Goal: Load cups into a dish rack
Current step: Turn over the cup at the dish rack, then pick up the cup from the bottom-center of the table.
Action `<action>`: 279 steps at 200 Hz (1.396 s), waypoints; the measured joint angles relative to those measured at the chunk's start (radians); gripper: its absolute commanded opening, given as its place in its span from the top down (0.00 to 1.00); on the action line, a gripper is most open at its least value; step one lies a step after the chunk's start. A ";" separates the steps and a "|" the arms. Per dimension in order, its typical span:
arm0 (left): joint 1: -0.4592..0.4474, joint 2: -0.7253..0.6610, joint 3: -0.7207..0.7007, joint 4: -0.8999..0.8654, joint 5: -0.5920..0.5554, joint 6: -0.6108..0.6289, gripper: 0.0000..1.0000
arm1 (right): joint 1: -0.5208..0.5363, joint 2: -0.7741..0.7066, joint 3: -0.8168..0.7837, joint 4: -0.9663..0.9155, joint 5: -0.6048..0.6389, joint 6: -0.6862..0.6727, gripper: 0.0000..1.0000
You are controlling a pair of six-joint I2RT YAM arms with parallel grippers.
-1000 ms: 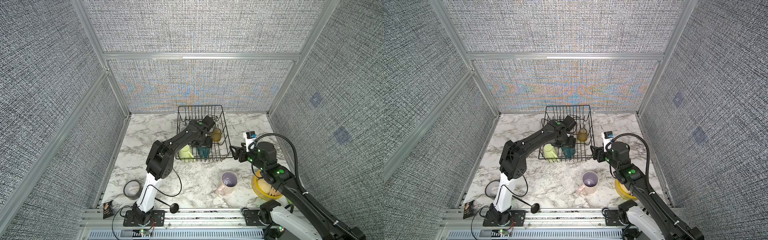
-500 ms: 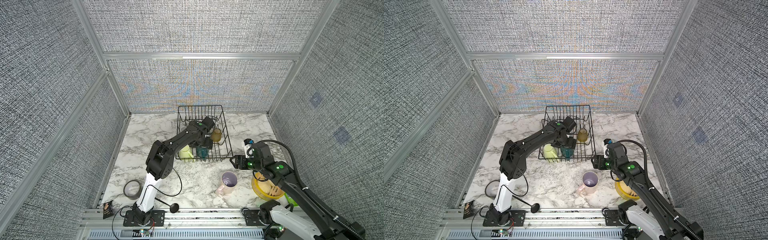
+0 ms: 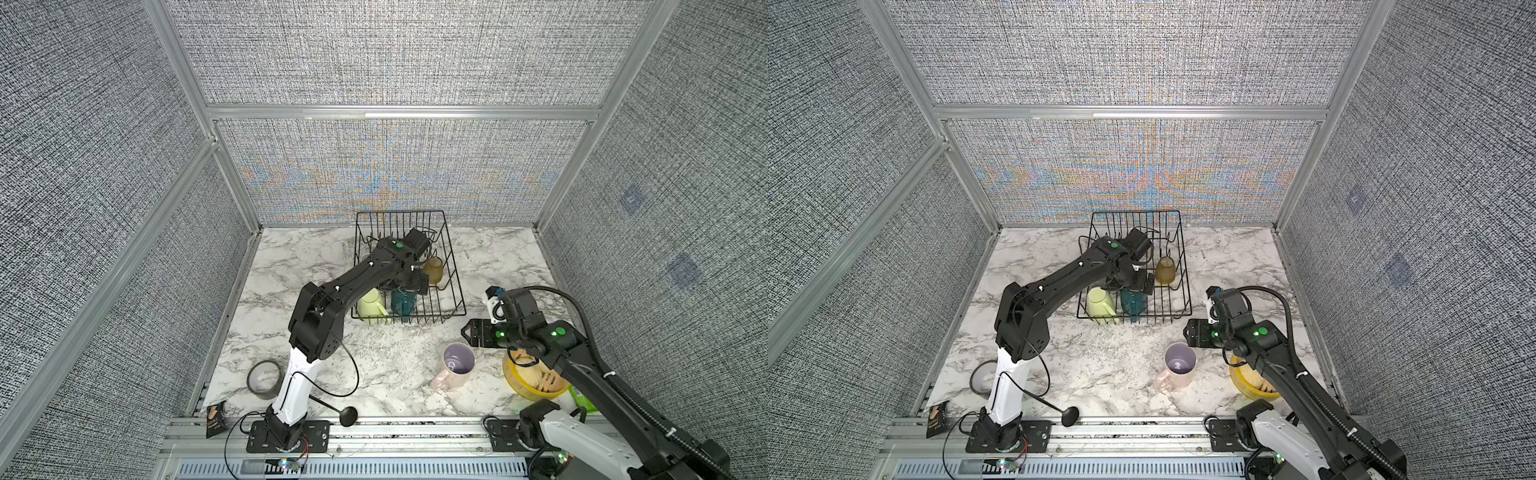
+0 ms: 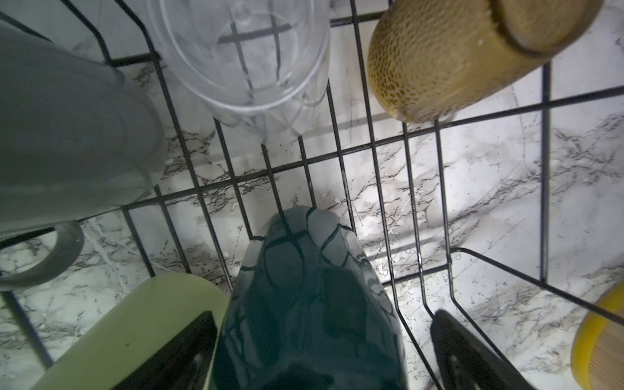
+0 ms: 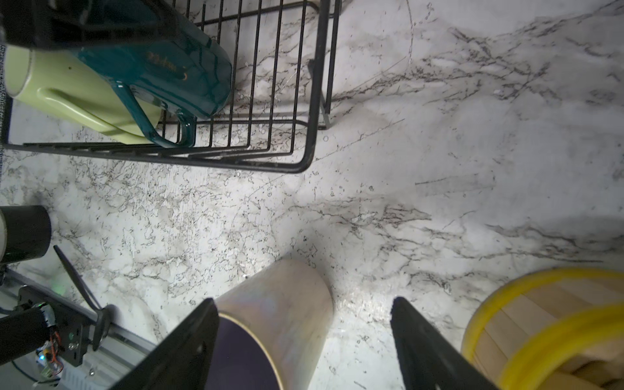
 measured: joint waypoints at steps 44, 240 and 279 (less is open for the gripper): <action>-0.003 -0.080 0.000 0.000 0.001 0.001 0.01 | 0.063 -0.002 0.003 -0.069 -0.017 0.029 0.27; -0.004 -0.946 -0.749 0.264 -0.149 0.082 0.01 | 0.255 0.351 0.080 -0.029 0.043 0.037 0.71; -0.004 -0.995 -0.791 0.276 -0.164 0.075 0.01 | 0.280 0.370 0.090 -0.042 0.070 0.018 0.93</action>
